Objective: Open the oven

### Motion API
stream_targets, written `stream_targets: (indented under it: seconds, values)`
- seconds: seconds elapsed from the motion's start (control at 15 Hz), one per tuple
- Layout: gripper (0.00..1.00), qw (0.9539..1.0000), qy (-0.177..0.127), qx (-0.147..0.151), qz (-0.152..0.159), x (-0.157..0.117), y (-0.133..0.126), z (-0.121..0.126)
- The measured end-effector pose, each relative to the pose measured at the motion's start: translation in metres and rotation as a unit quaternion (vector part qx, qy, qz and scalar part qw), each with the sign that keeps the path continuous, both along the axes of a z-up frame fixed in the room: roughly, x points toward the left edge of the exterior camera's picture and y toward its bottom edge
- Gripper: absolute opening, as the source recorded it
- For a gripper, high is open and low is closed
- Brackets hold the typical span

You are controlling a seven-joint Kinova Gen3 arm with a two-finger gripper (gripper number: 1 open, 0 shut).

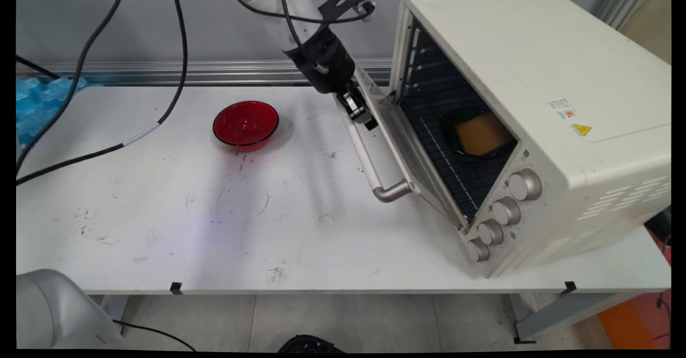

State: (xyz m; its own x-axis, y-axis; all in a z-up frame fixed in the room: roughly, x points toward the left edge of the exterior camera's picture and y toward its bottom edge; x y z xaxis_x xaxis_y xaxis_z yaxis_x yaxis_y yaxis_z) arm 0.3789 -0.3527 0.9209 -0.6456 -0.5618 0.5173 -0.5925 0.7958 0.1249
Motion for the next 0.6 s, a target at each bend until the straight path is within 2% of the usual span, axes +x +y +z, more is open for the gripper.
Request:
stream_targets:
  seconds: [0.6]
  values:
    - [0.00, 1.0000, 0.004, -0.004, -0.003, 0.010, 0.007, -0.020]
